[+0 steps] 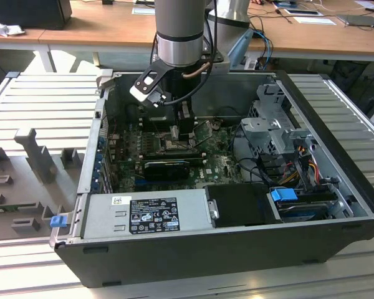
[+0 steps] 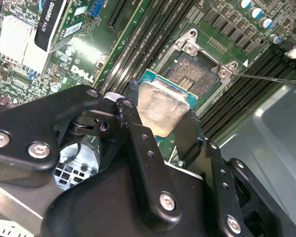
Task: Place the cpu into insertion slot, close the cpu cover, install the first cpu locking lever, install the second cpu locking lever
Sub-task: 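Place the cpu into insertion slot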
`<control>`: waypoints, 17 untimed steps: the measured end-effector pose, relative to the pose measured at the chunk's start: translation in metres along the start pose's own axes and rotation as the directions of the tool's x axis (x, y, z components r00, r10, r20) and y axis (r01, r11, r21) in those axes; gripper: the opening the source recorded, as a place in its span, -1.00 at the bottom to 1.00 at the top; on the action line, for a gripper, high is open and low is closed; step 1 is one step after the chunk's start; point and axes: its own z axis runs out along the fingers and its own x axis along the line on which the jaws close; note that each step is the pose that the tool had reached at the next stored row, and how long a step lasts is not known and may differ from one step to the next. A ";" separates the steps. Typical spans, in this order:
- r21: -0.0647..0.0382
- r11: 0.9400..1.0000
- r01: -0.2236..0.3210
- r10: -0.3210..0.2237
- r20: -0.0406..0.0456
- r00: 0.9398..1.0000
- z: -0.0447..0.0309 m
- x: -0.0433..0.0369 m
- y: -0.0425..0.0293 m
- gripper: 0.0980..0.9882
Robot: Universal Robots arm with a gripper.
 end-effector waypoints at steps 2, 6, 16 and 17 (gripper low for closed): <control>0.000 1.000 0.000 0.000 0.000 1.000 0.0010 0.0000 0.0000 -0.04; 0.000 1.000 0.000 0.000 0.000 1.000 0.0035 0.0000 -0.0002 -0.04; 0.012 1.000 -0.007 0.007 0.000 1.000 0.0134 0.0135 0.0004 -0.04; 0.013 1.000 -0.020 0.020 0.001 1.000 0.0148 0.0138 0.0004 -0.04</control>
